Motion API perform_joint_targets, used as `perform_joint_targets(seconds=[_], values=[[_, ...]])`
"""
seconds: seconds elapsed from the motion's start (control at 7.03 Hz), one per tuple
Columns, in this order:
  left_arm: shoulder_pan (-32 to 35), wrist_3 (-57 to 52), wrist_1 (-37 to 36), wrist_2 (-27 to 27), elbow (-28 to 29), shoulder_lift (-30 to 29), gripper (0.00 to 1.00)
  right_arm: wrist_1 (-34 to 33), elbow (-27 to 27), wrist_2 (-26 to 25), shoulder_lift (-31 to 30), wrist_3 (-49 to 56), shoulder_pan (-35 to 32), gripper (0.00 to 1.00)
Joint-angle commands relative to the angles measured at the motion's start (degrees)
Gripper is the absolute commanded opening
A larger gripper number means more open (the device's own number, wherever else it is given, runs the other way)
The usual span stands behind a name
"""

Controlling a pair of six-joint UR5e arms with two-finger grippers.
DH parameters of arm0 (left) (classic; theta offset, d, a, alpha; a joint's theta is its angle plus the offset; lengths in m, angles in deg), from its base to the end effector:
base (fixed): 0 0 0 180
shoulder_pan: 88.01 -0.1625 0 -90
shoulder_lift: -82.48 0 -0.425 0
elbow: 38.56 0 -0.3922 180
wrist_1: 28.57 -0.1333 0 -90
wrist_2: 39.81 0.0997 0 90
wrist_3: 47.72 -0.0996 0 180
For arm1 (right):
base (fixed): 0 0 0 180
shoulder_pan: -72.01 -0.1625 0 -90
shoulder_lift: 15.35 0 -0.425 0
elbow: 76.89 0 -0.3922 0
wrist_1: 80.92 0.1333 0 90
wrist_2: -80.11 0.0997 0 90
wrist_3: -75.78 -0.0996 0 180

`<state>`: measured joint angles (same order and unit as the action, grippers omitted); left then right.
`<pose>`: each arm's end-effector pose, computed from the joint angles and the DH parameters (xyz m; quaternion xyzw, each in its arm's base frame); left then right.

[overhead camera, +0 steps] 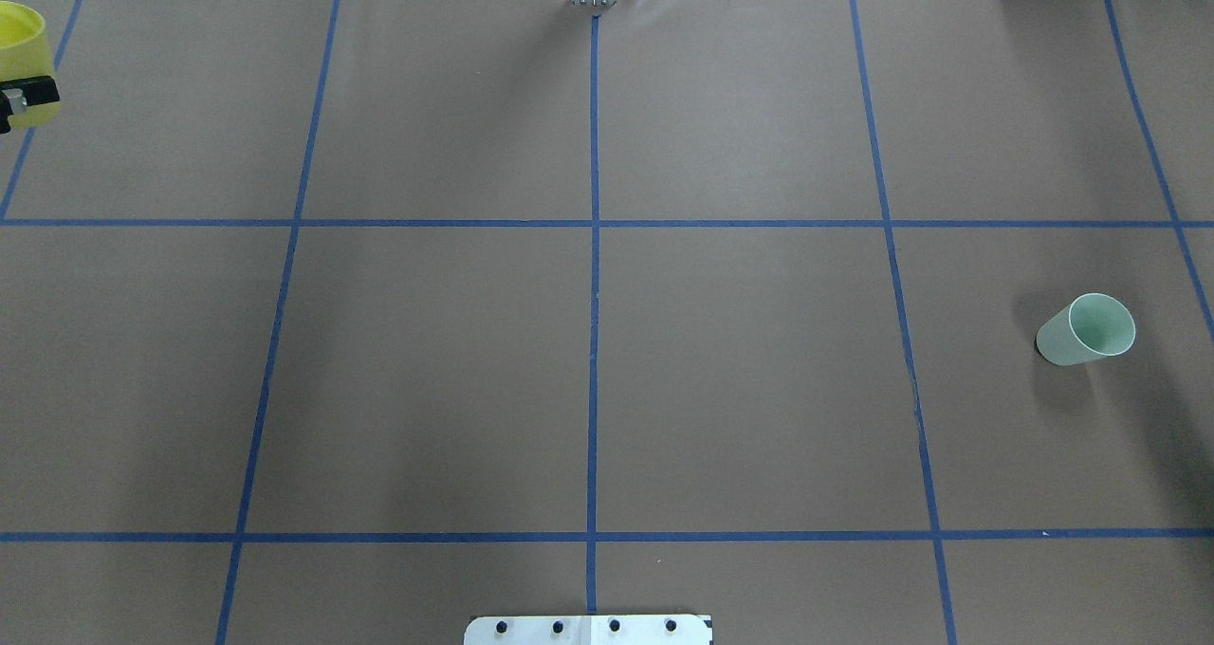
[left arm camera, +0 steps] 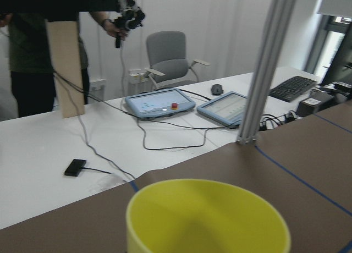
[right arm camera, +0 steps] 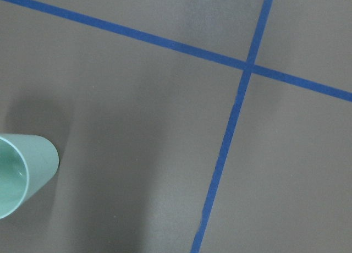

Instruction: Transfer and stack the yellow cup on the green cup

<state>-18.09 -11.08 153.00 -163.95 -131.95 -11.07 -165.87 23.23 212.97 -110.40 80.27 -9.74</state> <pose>0.0929 -0.4797 0.4285 0.5463 0.5126 0.1302 0.6495 -0.0017 -0.4688 0.6055 0.0701 -0.3664 -0.1349 0.9179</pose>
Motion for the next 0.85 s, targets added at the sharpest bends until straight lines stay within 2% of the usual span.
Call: perform_joint_targets(seconds=[0.0,0.28,0.43,0.71], values=[[-0.4,-0.69,2.63,-6.55,-0.21,-3.39,0.06,-0.21,0.16,0.38,4.59,-0.1,-0.16,1.0],[-3.8,-0.78,4.31,-6.38,-0.21,-4.44,0.03,0.39,1.38,3.89,5.39,0.08,-0.25,1.0],[-6.0,-1.04,4.15,-6.29,0.14,-6.54,0.03,2.14,3.31,4.86,5.84,-3.84,-0.16,1.0],[-13.11,-8.63,4.23,-5.85,1.89,-11.03,0.06,2.25,4.12,14.5,12.04,-13.65,0.89,1.0]])
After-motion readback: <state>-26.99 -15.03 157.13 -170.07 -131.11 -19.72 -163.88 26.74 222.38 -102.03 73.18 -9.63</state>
